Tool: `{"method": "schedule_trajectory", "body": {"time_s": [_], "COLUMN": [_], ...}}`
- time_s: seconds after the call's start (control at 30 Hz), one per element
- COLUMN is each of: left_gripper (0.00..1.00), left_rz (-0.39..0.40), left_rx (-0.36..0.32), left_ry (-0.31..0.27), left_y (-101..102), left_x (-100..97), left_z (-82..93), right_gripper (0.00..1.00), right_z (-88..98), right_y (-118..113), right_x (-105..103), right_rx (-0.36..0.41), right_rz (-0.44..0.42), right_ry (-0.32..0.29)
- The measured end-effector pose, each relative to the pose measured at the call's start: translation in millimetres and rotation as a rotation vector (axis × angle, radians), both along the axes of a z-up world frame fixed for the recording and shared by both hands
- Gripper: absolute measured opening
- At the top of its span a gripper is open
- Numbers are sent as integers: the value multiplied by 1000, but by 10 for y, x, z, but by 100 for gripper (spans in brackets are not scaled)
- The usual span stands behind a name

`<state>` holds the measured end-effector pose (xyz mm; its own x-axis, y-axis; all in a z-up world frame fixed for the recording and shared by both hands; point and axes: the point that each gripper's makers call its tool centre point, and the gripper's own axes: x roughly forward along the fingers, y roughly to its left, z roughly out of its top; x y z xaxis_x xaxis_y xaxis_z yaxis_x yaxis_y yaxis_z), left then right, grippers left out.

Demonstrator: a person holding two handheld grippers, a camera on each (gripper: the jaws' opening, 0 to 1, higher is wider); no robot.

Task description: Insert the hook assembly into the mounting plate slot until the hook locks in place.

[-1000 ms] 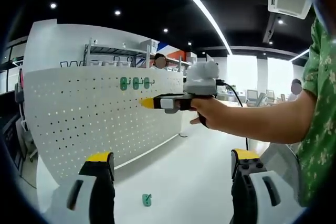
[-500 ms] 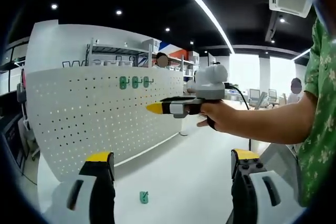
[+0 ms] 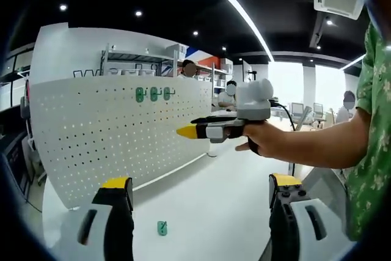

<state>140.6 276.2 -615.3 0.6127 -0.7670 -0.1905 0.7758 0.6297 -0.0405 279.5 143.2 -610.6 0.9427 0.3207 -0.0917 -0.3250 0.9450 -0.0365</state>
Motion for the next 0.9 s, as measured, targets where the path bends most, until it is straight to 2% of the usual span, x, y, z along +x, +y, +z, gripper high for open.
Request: {"method": "schedule_trajectory", "body": {"time_s": [0.4, 0.7, 0.9], "left_gripper": [95, 94, 94], "left_rz": [37, 93, 127], "left_rx": [20, 54, 65], "left_ry": [28, 84, 106], "left_y": [32, 168, 237], "left_x": [-59, -130, -169], "left_z": [-116, -374, -456], "right_gripper": [48, 48, 48], "right_z": [-202, -331, -455], "right_y": [21, 66, 127], "right_x": [-199, -318, -413], "right_rx": [-20, -40, -62], "right_rz": [61, 122, 180], "right_ry": [36, 59, 87]}}
